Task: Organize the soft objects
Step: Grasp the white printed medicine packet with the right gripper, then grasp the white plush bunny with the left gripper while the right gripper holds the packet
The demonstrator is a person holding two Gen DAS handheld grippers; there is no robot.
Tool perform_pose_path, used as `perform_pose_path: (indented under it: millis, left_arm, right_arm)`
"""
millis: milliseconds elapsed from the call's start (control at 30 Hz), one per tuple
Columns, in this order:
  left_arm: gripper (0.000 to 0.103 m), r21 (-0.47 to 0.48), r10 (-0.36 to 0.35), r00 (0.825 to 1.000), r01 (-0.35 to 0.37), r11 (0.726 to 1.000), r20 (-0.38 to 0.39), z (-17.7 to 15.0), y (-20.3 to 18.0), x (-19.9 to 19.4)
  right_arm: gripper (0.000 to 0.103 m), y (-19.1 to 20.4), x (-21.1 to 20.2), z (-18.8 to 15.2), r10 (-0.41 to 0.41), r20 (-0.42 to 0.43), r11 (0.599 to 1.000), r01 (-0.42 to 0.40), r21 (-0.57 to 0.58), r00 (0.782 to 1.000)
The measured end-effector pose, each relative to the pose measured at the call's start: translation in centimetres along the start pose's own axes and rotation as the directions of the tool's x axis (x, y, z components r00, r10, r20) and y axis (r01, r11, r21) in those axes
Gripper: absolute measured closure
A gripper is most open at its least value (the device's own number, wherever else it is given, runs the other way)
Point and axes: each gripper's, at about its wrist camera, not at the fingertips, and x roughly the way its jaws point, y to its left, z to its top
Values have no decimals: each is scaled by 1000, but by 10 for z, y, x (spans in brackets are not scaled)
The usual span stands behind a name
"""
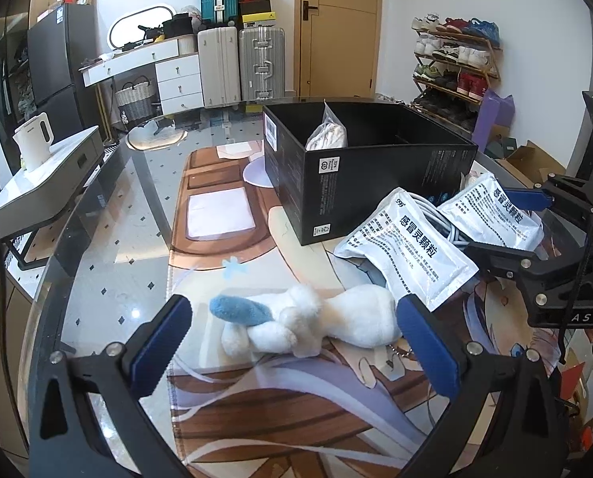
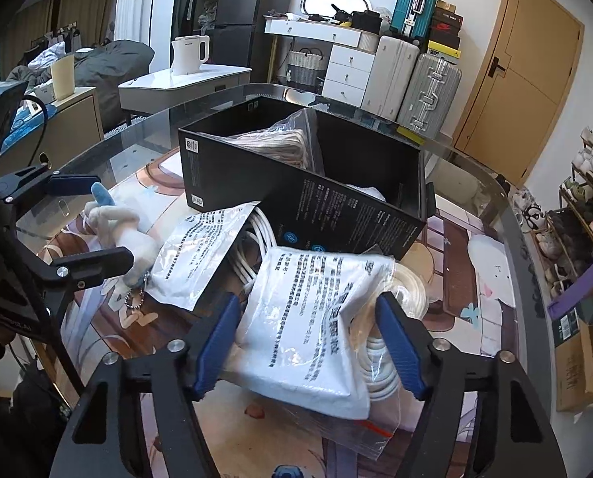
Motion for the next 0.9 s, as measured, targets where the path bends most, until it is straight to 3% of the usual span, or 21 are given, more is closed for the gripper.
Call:
perform_pose_path:
  millis: [167, 567, 600, 900]
  left_arm:
    - [0, -1, -9, 1000, 9, 1000, -3, 0, 0, 0]
    - [0, 3, -16, 1000, 16, 1000, -11, -1, 0, 1]
    - [0, 4, -17, 1000, 17, 1000, -12, -1, 0, 2]
    - [0, 6, -17, 1000, 17, 1000, -18, -1, 0, 3]
  right_arm:
    - [55, -6, -4, -2, 14, 31, 999, -14, 28, 999]
    - [65, -17, -17, -11, 61, 87, 995, -67, 80, 994]
    - [71, -18, -18, -11, 62, 95, 994, -70, 83, 994]
    - [86, -23, -28, -13, 87, 136, 989, -101, 104, 987]
